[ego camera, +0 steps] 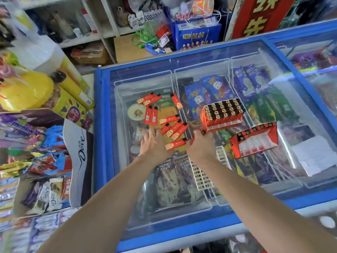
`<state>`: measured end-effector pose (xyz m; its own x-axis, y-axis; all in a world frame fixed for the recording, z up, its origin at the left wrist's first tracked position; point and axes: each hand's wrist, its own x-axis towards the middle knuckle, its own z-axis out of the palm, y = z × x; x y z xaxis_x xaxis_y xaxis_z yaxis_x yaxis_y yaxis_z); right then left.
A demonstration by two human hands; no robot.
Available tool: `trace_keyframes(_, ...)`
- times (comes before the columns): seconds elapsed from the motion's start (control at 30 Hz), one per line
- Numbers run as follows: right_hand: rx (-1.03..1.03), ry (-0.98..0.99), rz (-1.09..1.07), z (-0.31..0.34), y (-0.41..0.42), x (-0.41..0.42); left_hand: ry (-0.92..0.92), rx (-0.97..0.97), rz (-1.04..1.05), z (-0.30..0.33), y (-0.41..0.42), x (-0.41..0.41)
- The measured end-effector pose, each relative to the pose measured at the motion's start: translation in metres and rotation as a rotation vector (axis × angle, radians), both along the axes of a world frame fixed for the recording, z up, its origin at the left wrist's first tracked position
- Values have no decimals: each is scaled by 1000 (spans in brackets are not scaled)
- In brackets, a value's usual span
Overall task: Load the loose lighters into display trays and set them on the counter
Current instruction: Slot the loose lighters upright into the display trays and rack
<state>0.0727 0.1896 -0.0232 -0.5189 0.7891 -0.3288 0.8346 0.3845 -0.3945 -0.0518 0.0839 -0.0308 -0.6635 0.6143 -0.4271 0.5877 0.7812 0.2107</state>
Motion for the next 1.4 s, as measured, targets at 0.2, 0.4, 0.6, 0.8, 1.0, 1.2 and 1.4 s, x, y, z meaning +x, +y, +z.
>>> trace_keyframes(0.2,66,75,-76,-7,-7,-11,31,21,-87,-5,13,-10)
trace_keyframes(0.4,10,151,-109,-6,-4,-18,62,-4,-140,-8,24,-8)
trace_keyframes(0.6,-163,180,-251,-5,3,-21,115,26,-269,-12,32,-5)
trace_keyframes(0.8,-196,201,-262,-4,10,-22,258,-54,-426,-20,35,-2)
trace_keyframes(1.0,-245,249,-276,-2,10,-19,396,-75,-523,-14,32,3)
trace_keyframes(1.2,-320,292,-289,-1,10,-16,343,-27,-519,-11,33,8)
trace_keyframes(1.4,-312,444,-275,7,11,-6,187,-39,-438,-3,36,9)
